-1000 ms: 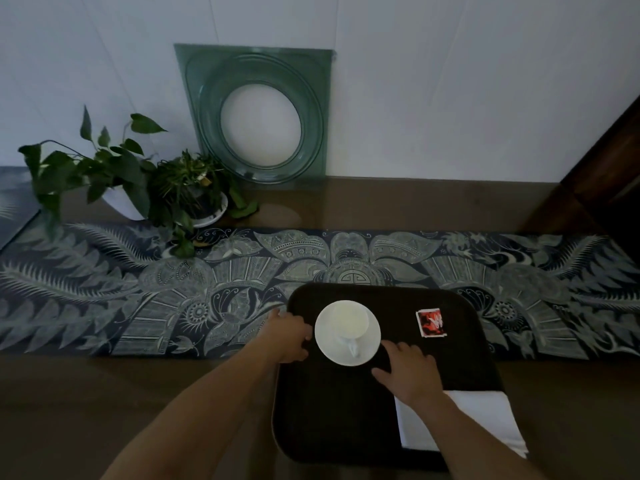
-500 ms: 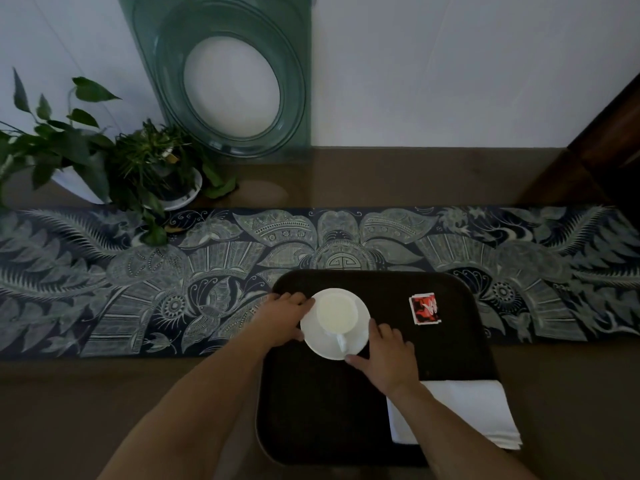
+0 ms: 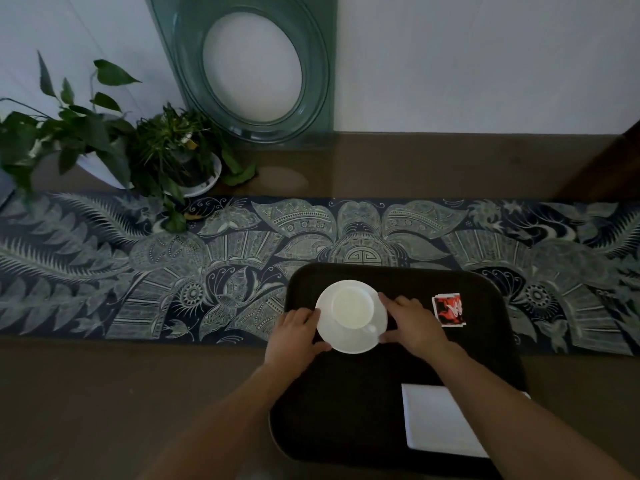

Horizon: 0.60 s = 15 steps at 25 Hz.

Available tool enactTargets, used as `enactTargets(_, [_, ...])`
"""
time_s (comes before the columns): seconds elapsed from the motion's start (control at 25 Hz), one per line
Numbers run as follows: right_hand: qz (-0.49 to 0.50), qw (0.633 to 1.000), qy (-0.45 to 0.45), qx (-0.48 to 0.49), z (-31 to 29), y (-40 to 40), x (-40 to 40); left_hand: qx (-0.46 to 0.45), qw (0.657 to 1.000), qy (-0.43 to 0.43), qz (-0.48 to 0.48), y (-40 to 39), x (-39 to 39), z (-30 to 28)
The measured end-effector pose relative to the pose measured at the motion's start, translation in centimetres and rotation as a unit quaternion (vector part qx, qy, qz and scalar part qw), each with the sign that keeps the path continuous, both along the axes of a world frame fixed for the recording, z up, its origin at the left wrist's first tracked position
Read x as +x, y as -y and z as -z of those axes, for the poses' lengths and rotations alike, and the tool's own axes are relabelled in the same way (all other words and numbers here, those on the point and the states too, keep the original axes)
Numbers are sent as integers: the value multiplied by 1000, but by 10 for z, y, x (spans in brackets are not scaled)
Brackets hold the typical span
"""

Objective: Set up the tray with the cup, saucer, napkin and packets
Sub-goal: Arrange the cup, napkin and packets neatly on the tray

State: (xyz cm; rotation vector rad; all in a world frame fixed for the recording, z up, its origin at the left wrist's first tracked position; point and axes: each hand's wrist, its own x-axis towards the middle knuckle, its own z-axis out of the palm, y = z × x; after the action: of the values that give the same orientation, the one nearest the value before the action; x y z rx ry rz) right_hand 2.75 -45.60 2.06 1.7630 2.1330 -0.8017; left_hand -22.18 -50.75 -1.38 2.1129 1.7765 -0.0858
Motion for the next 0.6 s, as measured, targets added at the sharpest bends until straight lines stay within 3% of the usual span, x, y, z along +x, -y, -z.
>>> enactTargets(0.12, [1,999,-30,-20,-1,-9,0,19,999,-1,-30,9,5,3])
enactTargets(0.24, [114,987,-108,-34,7,9,3,45,999,10,-5,-9,-9,-5])
enactTargets(0.36, [206,964,-162,-47,19,40,-7,-17,997,15,73,-47,-20,-16])
enactTargets(0.6, [194,975,-100,39,31,52,-25,-69,975,-76,199,-91,-10,-18])
